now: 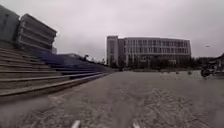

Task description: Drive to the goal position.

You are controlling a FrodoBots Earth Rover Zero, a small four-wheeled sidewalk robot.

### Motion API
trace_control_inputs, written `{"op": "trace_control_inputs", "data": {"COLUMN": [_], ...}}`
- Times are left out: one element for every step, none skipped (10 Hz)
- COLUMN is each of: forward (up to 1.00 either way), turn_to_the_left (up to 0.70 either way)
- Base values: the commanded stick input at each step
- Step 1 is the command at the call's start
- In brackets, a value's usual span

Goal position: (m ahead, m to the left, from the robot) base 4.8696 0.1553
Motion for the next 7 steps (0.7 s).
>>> {"op": "trace_control_inputs", "data": {"forward": [0.70, 0.70, 0.70, 0.70, 0.70, 0.70, 0.70], "turn_to_the_left": [0.03, 0.03, 0.03, 0.03, 0.03, 0.03, 0.03]}}
